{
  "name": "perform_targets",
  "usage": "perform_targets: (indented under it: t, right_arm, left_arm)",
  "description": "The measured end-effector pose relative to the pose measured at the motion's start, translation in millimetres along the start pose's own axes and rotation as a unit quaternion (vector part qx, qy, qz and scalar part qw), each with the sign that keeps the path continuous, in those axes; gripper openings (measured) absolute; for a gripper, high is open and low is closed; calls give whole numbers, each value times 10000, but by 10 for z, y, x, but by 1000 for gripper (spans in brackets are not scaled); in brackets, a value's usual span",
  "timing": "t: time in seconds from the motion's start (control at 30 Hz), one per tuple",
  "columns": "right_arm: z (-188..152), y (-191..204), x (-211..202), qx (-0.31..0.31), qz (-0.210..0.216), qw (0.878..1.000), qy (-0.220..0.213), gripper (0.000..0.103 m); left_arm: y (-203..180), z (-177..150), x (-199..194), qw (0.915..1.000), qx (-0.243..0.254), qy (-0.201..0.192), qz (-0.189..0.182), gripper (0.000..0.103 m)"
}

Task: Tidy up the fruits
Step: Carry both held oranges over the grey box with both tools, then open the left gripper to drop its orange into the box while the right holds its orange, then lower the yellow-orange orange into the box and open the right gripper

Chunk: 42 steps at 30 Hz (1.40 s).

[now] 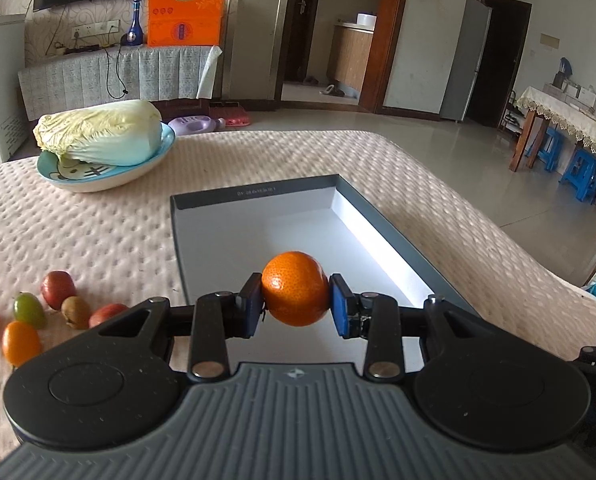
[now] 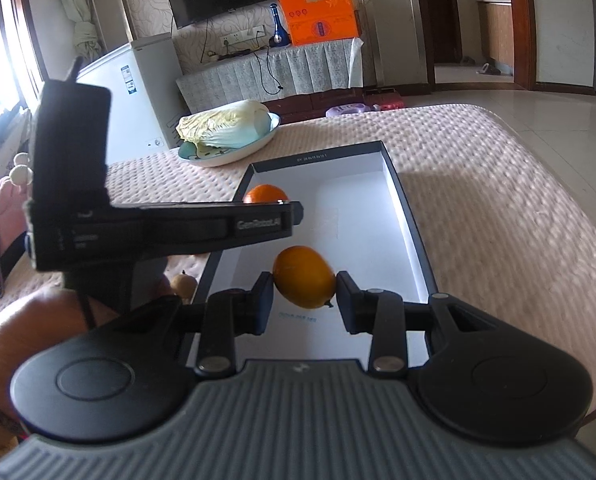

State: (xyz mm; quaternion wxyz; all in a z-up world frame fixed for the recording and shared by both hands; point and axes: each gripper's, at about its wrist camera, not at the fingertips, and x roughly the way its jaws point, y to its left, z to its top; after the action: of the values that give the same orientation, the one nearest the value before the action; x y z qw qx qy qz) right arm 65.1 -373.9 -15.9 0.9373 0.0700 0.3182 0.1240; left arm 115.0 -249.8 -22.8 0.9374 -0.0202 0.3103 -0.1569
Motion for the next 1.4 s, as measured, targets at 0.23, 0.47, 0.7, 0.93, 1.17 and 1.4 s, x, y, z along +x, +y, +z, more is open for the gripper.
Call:
perform_targets:
  t: [0.23, 0.47, 0.7, 0.93, 1.17, 1.4]
  right_arm:
    - [-14, -53, 12, 48, -80, 9999, 40, 37]
    - [-28, -96, 87, 143, -193, 9997, 99, 37]
    - [-40, -97, 194, 236, -317, 9991, 161, 37]
    - [-63, 18, 294, 128, -305, 9992, 226, 38]
    - [-52, 69, 348, 83, -261, 9994, 229, 37]
    - [-61, 84, 357, 30, -317, 9992, 252, 37]
  left_arm:
    - [-22, -21, 110, 9999, 106, 118, 54, 42]
    - [-50, -9, 5, 9998, 213, -43, 12, 57]
    - [-38, 0, -288, 9994, 194, -272, 22, 60]
    - [68, -74, -754, 9991, 162, -318, 238, 62]
    - [309, -290, -1273, 9985, -90, -364, 404, 67]
    - [555, -402, -1310, 9977, -28, -271, 618, 67]
